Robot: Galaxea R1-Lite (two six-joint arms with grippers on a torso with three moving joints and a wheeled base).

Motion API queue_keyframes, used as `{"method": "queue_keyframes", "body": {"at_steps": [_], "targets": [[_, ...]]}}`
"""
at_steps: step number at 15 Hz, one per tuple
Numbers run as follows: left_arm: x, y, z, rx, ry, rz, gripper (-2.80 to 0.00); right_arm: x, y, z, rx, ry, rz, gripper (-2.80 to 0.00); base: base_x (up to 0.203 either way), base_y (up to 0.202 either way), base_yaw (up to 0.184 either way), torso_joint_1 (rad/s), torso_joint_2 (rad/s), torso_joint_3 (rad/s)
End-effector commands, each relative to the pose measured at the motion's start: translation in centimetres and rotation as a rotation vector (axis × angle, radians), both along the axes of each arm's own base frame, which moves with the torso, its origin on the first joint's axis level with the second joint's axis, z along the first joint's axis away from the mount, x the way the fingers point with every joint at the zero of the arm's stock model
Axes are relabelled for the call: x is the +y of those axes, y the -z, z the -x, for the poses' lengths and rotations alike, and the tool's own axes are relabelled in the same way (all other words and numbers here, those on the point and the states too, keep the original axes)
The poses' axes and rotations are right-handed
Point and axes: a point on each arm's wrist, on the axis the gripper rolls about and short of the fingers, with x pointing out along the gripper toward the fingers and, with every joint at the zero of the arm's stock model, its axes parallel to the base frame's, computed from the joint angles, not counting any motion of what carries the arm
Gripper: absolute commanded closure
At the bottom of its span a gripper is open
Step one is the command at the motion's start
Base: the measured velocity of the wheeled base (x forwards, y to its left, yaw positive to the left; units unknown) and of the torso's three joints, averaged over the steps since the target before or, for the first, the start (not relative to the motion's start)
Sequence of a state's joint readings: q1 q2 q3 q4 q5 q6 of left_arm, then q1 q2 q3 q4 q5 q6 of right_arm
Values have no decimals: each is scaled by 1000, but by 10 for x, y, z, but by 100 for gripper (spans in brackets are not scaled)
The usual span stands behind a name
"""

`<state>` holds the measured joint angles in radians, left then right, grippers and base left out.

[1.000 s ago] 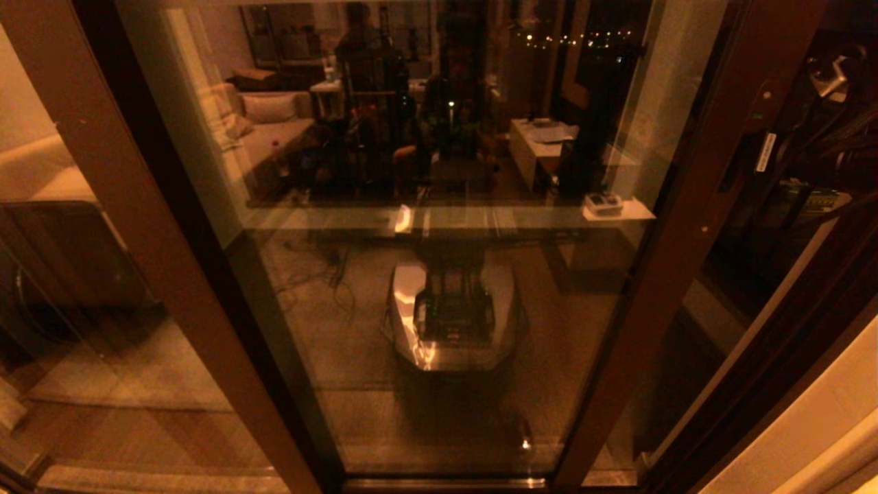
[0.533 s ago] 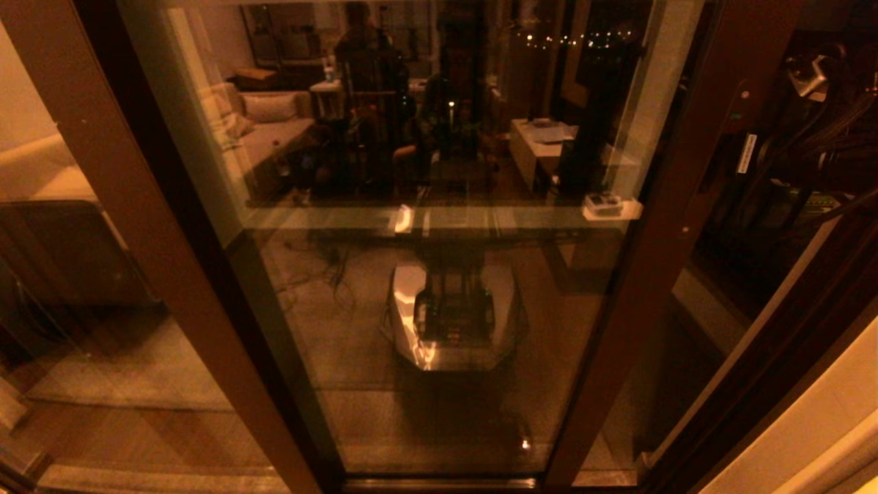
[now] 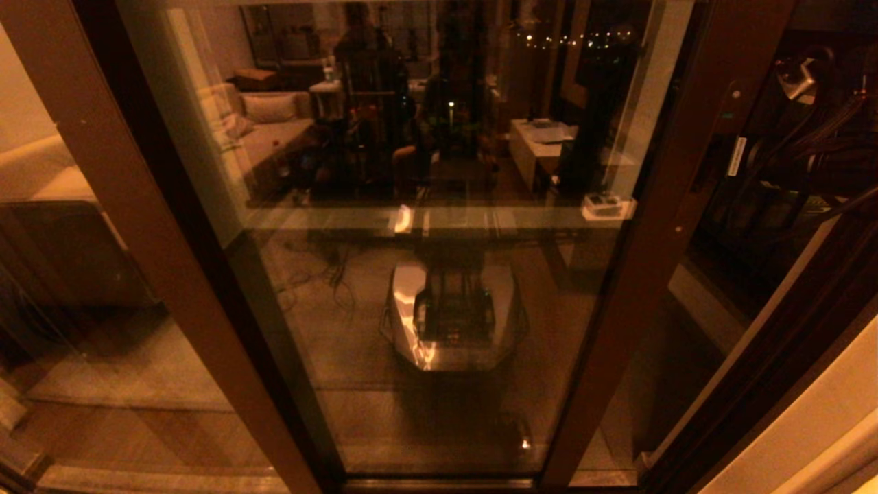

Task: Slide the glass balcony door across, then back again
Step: Open the slid door

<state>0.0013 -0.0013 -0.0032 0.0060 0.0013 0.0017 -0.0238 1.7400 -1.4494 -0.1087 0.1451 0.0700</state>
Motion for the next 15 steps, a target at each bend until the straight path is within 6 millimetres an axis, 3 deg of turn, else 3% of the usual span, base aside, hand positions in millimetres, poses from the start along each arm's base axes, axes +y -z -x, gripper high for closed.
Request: {"method": "queue_keyframes", "body": {"at_steps": [1, 15], "targets": [[0, 0, 0, 0, -1, 0, 0, 13, 3, -3, 10, -14, -5, 0, 0, 0, 0, 0, 0, 0], [0, 0, 0, -1, -1, 0, 0, 44, 6, -4, 9, -77, -9, 0, 0, 0, 0, 0, 0, 0]]}}
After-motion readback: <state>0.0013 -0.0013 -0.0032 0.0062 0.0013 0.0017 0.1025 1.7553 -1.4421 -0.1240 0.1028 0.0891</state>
